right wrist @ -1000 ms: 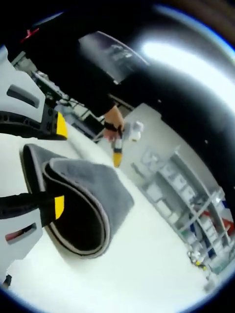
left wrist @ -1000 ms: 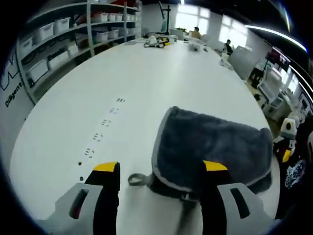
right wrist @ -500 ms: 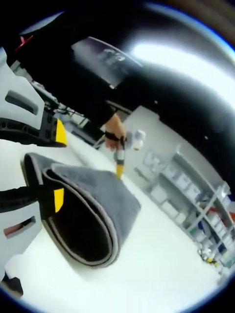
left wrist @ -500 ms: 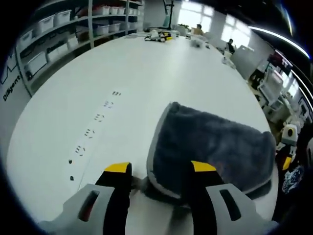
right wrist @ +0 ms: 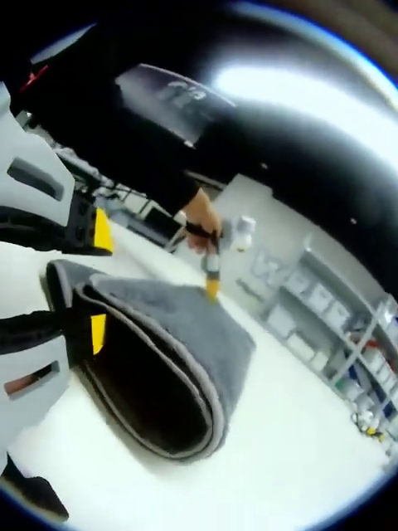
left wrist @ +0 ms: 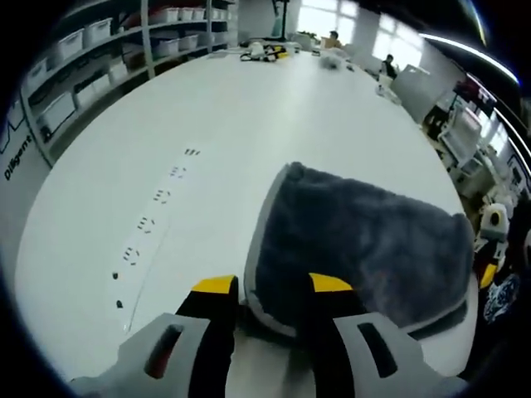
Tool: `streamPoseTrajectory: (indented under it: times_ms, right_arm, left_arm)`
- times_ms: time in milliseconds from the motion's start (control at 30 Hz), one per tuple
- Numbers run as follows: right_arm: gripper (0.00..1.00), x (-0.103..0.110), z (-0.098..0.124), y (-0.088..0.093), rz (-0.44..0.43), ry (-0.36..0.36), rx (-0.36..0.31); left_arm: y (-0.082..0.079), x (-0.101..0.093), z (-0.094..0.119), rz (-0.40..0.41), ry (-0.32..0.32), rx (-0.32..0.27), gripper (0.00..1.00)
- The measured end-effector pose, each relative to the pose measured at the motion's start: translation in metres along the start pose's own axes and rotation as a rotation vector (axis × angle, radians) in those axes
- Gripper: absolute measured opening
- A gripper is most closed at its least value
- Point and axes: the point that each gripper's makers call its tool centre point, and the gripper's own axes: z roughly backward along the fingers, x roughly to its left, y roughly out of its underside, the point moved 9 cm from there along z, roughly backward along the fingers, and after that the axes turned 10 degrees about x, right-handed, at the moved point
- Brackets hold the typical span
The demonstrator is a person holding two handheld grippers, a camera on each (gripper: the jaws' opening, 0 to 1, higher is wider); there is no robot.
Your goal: Open the folded towel by lifting each exposed corner and separating the folded layers until the towel lies flat within the target outline without major curled edges
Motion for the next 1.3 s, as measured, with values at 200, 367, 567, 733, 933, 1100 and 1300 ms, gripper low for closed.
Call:
streamPoseTrajectory:
  times_ms: [200, 367, 567, 733, 933, 1100, 1300]
  right_arm:
    - [0.02, -0.003, -0.002, 0.001, -0.043, -0.029, 0.002]
    - [0.01, -0.004, 0.001, -0.001, -0.131, -0.096, -0.033]
    - [0.00, -0.008, 0.009, -0.015, -0.336, -0.229, -0.133]
    - [0.00, -0.012, 0.012, -0.019, -0.368, -0.273, -0.181]
    - [0.00, -0.008, 0.015, -0.023, -0.368, -0.309, -0.203]
    - [0.00, -0.008, 0.016, -0.020, -0.343, -0.299, -0.195]
    - [0.00, -0.003, 0.016, -0.020, -0.251, -0.277, -0.167]
  left_arm:
    - [-0.001, 0.001, 0.000, 0.007, -0.022, -0.008, 0.08]
    - [0.003, -0.010, -0.001, 0.036, -0.022, -0.010, 0.05]
    - [0.003, -0.015, 0.001, 0.044, -0.039, -0.012, 0.04]
    - [0.000, -0.020, 0.003, 0.092, -0.034, -0.026, 0.02]
    - [-0.007, -0.018, 0.008, 0.146, -0.011, -0.002, 0.02]
    - [-0.007, -0.024, 0.010, 0.155, 0.024, -0.003, 0.02]
    - [-0.010, -0.022, 0.014, 0.174, 0.019, -0.028, 0.02]
